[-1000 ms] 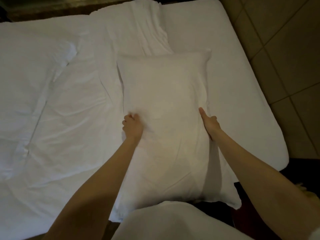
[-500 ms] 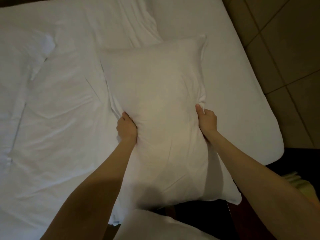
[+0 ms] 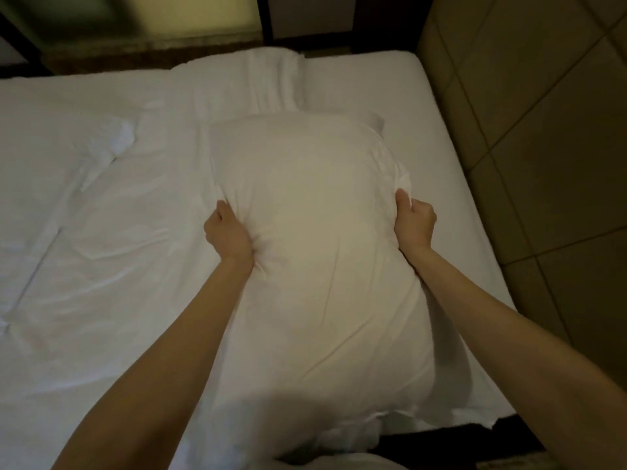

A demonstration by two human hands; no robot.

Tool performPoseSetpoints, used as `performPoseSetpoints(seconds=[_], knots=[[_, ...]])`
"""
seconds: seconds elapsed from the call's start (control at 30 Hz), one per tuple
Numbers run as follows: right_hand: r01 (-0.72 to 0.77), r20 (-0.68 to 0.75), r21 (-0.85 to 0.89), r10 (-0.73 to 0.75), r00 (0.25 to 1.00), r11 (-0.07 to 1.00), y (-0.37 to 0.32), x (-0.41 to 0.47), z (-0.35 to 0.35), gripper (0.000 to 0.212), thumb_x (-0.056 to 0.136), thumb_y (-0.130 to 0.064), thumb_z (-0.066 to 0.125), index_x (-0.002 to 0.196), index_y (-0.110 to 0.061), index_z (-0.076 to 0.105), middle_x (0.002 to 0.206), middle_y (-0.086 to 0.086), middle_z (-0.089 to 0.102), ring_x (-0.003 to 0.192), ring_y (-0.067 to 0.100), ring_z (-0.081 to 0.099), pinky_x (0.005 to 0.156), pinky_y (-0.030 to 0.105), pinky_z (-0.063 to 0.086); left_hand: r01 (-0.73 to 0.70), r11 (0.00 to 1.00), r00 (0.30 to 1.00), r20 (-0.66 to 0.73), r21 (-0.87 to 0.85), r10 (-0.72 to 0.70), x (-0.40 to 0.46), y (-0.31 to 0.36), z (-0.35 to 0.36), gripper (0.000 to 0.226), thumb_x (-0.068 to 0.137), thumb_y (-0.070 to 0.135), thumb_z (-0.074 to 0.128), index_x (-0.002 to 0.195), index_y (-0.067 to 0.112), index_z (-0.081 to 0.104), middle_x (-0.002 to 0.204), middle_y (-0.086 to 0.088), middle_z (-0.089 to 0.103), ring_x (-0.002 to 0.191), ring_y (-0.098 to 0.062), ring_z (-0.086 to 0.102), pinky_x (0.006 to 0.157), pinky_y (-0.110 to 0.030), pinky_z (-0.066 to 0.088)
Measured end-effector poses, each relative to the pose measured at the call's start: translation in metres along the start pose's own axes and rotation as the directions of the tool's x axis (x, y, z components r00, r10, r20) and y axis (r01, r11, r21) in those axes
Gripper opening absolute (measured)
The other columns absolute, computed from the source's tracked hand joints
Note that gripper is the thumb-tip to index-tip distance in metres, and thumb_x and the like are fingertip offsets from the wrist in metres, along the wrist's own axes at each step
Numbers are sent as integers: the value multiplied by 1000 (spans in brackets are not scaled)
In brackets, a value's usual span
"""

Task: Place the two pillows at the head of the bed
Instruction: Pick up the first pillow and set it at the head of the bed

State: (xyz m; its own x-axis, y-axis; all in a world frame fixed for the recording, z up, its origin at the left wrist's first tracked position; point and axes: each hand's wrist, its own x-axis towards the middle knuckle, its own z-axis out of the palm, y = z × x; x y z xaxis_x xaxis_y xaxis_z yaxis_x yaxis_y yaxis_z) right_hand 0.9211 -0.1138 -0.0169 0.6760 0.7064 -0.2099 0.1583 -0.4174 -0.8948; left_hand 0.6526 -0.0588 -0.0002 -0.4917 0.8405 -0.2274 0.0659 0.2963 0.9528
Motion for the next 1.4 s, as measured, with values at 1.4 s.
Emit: performPoseSetpoints(seconds=[1.4], knots=[[418,199,-861,-563,802,292,-156,443,5,41,101,-39,34,101,-5,56,97,21,68,87,37,65,66,36,39,-74,990,801,599,116,-11,189,117,428,27,98,11,38,117,8,56,111,-5,56,98,-20,55,85,-29,41]])
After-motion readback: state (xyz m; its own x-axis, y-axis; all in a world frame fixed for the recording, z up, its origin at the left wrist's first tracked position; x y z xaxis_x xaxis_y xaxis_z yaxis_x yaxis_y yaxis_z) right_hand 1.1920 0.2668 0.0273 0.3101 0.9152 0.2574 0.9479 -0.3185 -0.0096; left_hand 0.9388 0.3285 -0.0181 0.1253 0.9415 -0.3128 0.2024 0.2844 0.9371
